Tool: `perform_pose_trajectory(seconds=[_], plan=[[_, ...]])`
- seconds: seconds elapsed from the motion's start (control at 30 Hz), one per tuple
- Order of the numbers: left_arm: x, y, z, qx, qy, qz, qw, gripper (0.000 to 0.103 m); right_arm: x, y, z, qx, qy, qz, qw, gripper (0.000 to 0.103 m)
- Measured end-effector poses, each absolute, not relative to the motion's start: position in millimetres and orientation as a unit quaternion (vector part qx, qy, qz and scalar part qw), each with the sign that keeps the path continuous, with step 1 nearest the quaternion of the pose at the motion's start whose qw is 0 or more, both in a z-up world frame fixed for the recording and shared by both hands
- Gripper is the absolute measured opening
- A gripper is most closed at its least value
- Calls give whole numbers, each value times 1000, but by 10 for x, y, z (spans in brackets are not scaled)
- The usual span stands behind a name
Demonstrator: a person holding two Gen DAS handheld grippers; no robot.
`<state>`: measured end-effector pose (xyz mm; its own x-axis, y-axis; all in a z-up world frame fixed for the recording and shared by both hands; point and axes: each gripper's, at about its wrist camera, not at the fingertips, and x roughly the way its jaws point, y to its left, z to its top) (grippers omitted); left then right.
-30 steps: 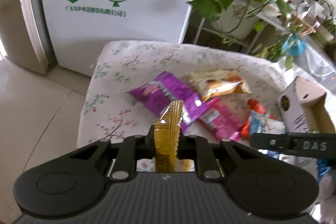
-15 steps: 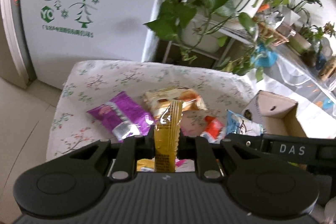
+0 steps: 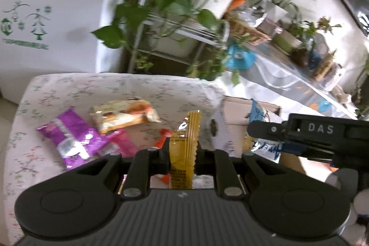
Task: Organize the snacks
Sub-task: 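Lift the yellow pack with the left and white pack with the right toward the box, then open the left gripper over the box while the right opens to drop the white pack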
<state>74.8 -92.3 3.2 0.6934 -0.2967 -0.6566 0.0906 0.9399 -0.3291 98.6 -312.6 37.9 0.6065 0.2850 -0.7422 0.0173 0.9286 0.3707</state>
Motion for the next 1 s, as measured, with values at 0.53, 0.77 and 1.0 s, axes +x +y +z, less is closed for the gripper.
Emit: perform_pose_trajectory(seconds=[0.53, 0.77, 1.0], plan=[[752, -1688, 31, -151, 378, -224, 885, 15, 875, -3799, 498, 209, 409, 8, 888, 58], [754, -1972, -85, -141, 391, -248, 875, 15, 829, -3997, 501, 221, 407, -22, 886, 58], [760, -2174, -236, -134, 403, -261, 867, 16, 807, -4106, 452, 234, 411, -50, 880, 58]])
